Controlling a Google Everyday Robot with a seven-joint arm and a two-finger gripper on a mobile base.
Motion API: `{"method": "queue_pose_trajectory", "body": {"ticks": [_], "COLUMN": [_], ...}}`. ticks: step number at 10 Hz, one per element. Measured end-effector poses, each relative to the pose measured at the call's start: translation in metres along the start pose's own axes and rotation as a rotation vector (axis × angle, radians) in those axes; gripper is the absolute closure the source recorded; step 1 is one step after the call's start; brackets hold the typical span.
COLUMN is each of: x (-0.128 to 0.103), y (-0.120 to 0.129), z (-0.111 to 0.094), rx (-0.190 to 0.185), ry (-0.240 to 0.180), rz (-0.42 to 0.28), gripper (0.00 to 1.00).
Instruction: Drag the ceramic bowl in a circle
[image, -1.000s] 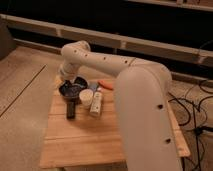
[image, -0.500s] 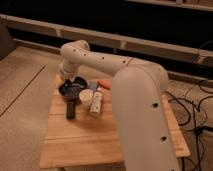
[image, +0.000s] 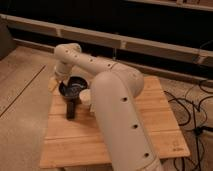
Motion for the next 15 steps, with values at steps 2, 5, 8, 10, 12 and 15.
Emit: {"method": "queue_pose_trajectory", "body": {"ticks": [2, 5, 8, 10, 12, 15], "x": [-0.003, -0.005, 0.000, 0.007, 0.010, 0.008], "y": [-0.014, -0.015, -0.011, -0.012, -0.016, -0.018], "z": [0.015, 0.048, 0.074, 0.082, 0.085, 0.085], "rx": [0.006, -0.032, -0.082, -0.100, -0.106, -0.099], "ry": [0.045, 0.115, 0.177, 0.211, 0.224, 0.230], "rz": [0.013, 0.045, 0.080, 0.090, 0.098, 0.097], "gripper": [0.35, 0.35, 0.35, 0.49, 0.69, 0.98]}}
